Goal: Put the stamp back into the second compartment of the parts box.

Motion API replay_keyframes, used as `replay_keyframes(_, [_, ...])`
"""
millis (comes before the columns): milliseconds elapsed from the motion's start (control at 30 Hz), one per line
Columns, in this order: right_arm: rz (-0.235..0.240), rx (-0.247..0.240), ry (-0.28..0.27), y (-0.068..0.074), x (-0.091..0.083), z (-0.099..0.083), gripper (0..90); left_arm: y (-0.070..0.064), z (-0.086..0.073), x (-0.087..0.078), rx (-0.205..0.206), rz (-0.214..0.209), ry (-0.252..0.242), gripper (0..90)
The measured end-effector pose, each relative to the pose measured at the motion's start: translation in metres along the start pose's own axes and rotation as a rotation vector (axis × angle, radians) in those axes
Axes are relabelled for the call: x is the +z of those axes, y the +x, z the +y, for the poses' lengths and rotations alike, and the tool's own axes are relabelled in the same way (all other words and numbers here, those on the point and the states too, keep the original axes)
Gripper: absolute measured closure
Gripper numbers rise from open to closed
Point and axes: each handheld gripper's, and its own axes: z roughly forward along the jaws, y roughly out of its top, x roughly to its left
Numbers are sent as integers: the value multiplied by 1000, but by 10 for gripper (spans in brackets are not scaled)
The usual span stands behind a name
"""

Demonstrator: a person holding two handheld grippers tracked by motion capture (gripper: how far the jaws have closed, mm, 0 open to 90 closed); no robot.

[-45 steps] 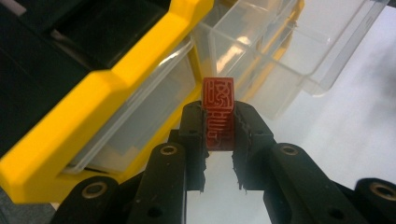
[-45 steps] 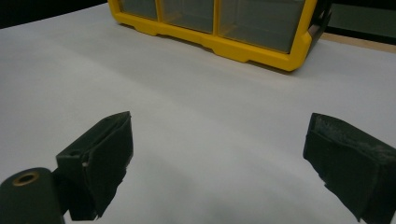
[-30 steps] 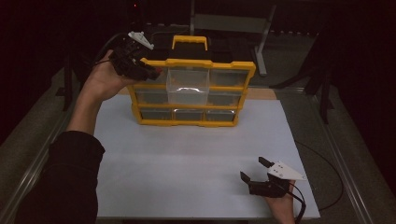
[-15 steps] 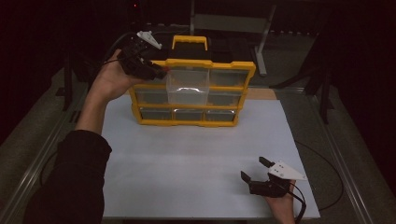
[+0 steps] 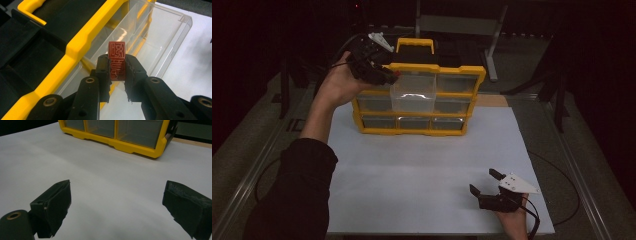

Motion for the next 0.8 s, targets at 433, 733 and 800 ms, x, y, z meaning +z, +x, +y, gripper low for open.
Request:
replay_keyframes(433, [-10,5,1,0,-1,0,83,-5,7,7,3,-13,7,749])
replay_keyframes(733, [-11,3,2,0,-2,-1,84,-7,8,10,0,-13,8,726])
replay_keyframes(800, [-12,2,1,0,-2,-1,84,-7,8,8,-18,-12,-9,621])
